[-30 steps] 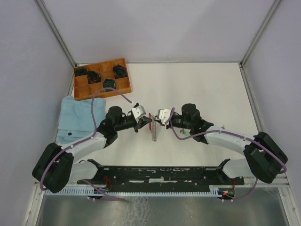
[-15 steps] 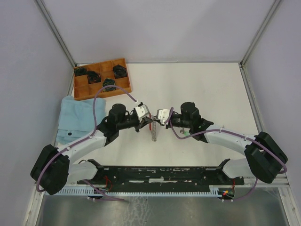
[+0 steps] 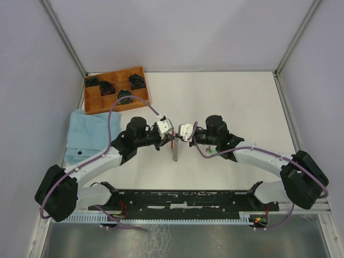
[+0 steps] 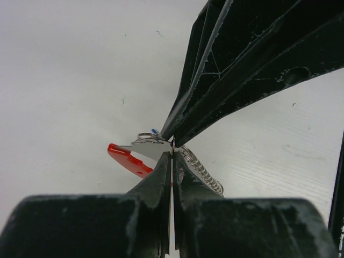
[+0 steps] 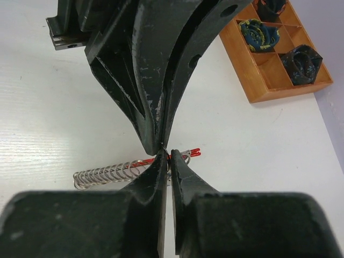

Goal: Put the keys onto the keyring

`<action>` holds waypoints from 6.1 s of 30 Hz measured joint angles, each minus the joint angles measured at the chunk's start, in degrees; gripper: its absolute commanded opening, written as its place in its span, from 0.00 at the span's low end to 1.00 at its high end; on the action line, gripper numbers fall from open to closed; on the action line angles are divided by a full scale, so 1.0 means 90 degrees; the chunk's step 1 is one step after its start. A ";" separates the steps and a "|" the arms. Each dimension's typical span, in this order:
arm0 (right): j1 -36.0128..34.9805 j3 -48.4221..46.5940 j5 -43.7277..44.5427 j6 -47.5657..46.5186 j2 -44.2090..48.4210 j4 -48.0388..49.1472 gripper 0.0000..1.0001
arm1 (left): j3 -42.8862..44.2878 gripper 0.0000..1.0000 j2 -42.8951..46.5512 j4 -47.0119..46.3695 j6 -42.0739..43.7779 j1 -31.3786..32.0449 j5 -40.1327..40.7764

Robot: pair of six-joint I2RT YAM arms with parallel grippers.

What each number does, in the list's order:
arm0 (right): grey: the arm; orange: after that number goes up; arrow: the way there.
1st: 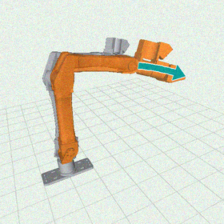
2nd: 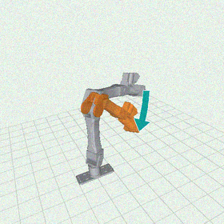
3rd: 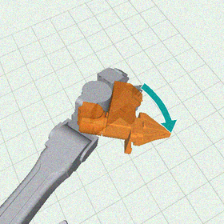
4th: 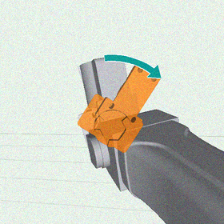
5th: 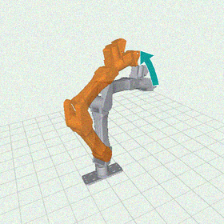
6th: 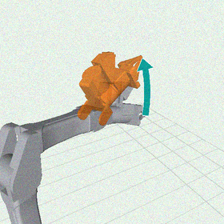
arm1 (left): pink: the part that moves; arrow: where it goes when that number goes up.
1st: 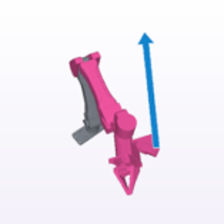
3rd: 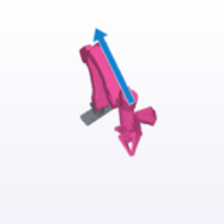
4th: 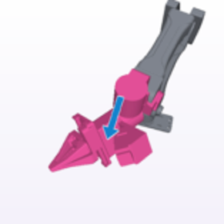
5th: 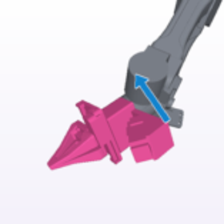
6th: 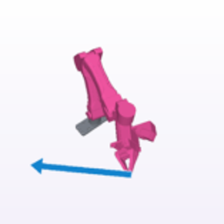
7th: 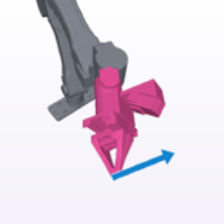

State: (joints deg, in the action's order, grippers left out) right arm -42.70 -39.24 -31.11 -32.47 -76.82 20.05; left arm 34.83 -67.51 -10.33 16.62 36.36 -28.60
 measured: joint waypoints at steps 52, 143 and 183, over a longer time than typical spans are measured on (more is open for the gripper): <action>0.0000 0.0102 -0.0226 0.0556 -0.0100 0.0471 0.01 | -0.1746 0.26 -0.0488 -0.4051 -0.0245 -0.0658 -0.1229; 0.0012 -0.0512 0.2407 0.3121 0.1588 -0.2477 0.55 | -0.1003 0.03 0.0017 -0.1999 -0.0515 -0.0709 -0.0952; 0.0610 0.0478 0.4425 0.6016 -0.0017 -0.3594 0.34 | -0.0707 0.03 -0.0044 -0.1384 -0.0520 -0.0709 -0.0163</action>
State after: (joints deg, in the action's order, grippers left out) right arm -37.21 -34.94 8.71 21.67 -76.97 -12.29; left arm 28.47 -67.90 -22.79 11.94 29.98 -30.06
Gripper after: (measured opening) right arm 0.349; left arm 0.073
